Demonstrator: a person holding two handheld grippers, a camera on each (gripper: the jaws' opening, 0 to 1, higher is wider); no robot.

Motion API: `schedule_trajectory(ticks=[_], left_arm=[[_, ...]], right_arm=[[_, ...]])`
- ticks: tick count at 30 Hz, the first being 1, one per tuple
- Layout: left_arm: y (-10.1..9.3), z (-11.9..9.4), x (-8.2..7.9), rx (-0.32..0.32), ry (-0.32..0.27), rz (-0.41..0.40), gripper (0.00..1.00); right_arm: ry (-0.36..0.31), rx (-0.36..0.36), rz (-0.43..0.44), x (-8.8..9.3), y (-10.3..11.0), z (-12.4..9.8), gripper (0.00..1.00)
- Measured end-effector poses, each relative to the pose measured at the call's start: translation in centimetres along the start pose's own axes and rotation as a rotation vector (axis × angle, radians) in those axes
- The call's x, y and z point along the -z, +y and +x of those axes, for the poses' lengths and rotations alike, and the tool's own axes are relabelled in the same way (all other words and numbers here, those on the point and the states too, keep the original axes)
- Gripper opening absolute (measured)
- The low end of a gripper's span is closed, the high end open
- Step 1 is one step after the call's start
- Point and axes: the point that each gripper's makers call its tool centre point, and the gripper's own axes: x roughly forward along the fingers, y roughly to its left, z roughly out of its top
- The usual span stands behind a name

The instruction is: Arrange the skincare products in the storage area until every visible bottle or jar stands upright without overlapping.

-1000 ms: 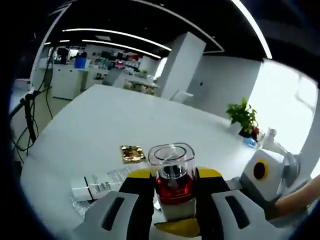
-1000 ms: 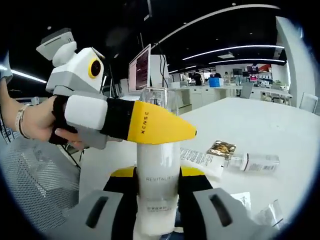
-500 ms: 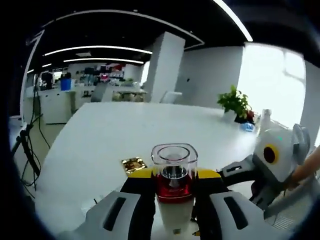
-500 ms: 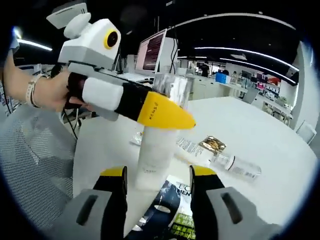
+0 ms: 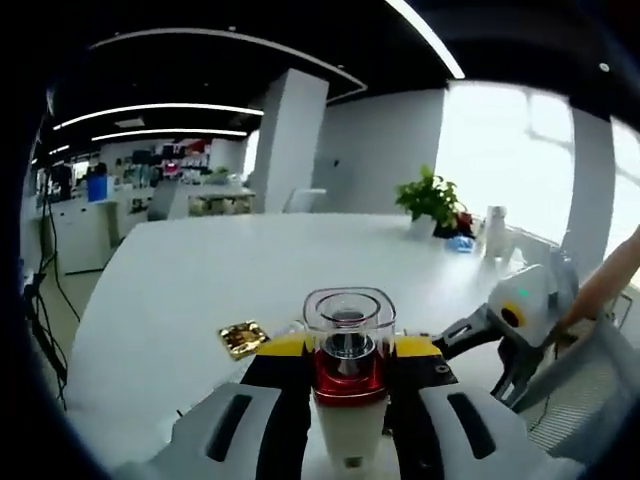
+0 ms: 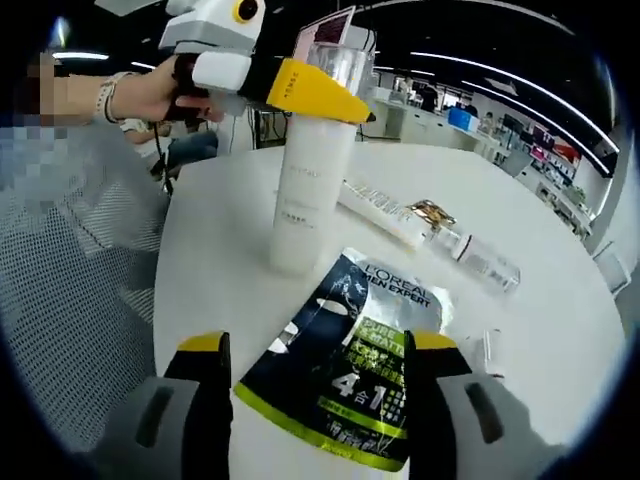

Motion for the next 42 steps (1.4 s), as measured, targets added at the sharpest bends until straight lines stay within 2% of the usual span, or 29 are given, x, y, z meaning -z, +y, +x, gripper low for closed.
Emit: schedule_trajectory(ticks=[2,3,10,17,22,28,32,33,34,36,37,38,41,42], left_arm=[[-0.1,0.1,-0.2,0.002,-0.003,-0.012,0.26],[-0.4,0.2,-0.4,0.018,-0.008,-0.012,0.26],[-1.6,0.6,-0.8,0.074,-0.013,0.007,0.26],[-3.6,1.3,-1.0,0.159,-0.010,0.033,0.26],[-5.0,2.2,-1.1,0.206,-0.015,0.042,0.26],[-6.5,3.4,-1.3,0.264,-0.020,0.084,0.26],[-7.3,4.3,-1.2,0.295,-0.015,0.098,0.26],[-7.6,4.5,-1.2,0.304,-0.014,0.107,0.26],[-7.7,4.7,-1.3,0.308,-0.015,0.110,0.26],[-7.9,5.2,-1.3,0.320,-0.014,0.113,0.26],[-7.9,5.4,-1.3,0.324,-0.013,0.113,0.26],[-8.0,5.7,-1.3,0.329,-0.012,0.115,0.26],[-8.4,6.2,-1.4,0.346,-0.010,0.128,0.26],[-8.5,6.4,-1.4,0.355,-0.010,0.133,0.26]], right_arm=[[0.035,0.020,-0.042,0.9,-0.5,-0.2,0.69],[0.020,0.016,-0.003,0.8,-0.7,-0.4,0.69],[0.014,0.102,0.036,1.6,-3.5,-1.2,0.65],[-0.017,0.154,0.014,1.1,-5.0,-1.1,0.53],[-0.011,0.192,-0.007,1.0,-6.2,-1.0,0.47],[0.004,0.259,0.027,2.1,-8.6,-1.4,0.44],[-0.005,0.303,0.075,2.7,-10.0,-2.7,0.41],[-0.028,0.302,0.099,2.6,-10.0,-3.1,0.41],[-0.084,0.291,0.140,1.8,-9.9,-3.8,0.40],[-0.119,0.272,0.186,1.5,-9.7,-4.7,0.40],[-0.141,0.249,0.196,1.2,-9.4,-5.1,0.42],[-0.190,0.219,0.201,0.4,-8.8,-5.7,0.41],[-0.244,0.159,0.209,-0.2,-7.4,-6.9,0.42],[-0.270,0.100,0.214,-0.7,-6.2,-7.1,0.41]])
